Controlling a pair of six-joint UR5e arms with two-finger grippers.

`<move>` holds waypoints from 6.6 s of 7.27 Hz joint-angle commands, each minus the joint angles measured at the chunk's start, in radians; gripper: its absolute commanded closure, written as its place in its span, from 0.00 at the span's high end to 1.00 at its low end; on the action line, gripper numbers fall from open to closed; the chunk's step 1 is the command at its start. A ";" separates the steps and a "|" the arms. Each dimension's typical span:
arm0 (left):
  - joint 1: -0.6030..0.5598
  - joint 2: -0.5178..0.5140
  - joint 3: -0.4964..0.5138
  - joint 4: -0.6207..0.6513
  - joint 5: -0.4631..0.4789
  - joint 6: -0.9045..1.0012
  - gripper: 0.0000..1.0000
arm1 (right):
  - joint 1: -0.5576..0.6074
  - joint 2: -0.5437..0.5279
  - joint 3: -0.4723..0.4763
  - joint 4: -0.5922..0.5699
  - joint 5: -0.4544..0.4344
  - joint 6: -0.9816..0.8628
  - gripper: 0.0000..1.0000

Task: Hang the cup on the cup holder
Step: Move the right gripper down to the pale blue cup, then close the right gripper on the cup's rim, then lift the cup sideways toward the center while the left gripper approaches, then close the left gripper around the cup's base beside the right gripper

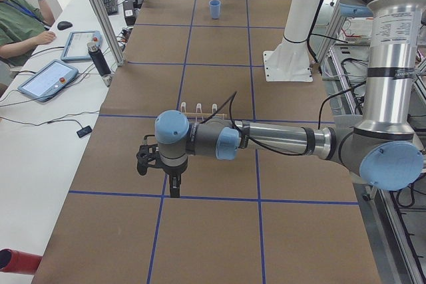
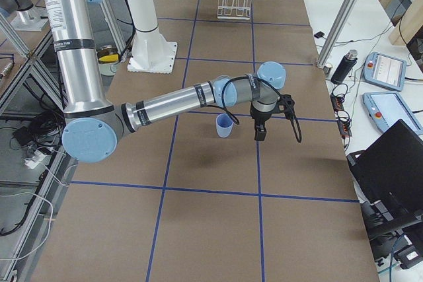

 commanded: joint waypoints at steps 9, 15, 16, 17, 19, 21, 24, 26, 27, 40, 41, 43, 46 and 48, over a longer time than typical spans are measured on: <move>0.039 -0.113 0.092 -0.148 0.004 -0.065 0.99 | -0.210 -0.141 0.030 0.305 0.005 0.171 1.00; 0.039 -0.111 0.086 -0.150 0.002 -0.052 0.99 | -0.294 -0.166 -0.011 0.306 -0.011 0.160 1.00; 0.039 -0.111 0.085 -0.150 0.001 -0.052 0.99 | -0.294 -0.164 -0.022 0.306 -0.011 0.161 1.00; 0.039 -0.110 0.085 -0.150 0.001 -0.052 0.99 | -0.297 -0.164 -0.031 0.308 -0.012 0.160 0.89; 0.039 -0.111 0.088 -0.150 0.001 -0.052 0.98 | -0.308 -0.164 -0.033 0.308 -0.009 0.162 0.46; 0.039 -0.108 0.088 -0.150 0.001 -0.052 0.98 | -0.308 -0.175 -0.031 0.370 -0.009 0.160 0.00; 0.039 -0.111 0.085 -0.150 -0.001 -0.054 0.98 | -0.302 -0.198 0.011 0.403 0.002 0.166 0.00; 0.046 -0.140 0.079 -0.159 -0.005 -0.063 0.98 | -0.305 -0.148 0.085 0.406 0.033 0.245 0.00; 0.101 -0.141 0.051 -0.185 -0.045 -0.116 0.99 | -0.307 -0.085 0.082 0.522 0.032 0.386 0.00; 0.765 -0.435 -0.292 -1.302 0.276 -1.997 0.98 | -0.641 0.174 0.075 1.845 -0.303 1.663 0.00; 0.877 -0.459 -0.332 -1.302 0.423 -2.064 0.99 | -0.653 0.193 0.075 1.845 -0.307 1.665 0.00; 1.037 -0.481 -0.357 -1.352 0.611 -2.083 0.98 | -0.664 0.199 0.091 1.848 -0.333 1.665 0.00; 1.053 -0.484 -0.357 -1.357 0.616 -2.083 0.98 | -0.669 0.196 0.125 1.880 -0.333 1.669 0.00; 1.059 -0.484 -0.354 -1.354 0.616 -2.085 0.98 | -0.685 0.198 0.125 1.882 -0.331 1.671 0.00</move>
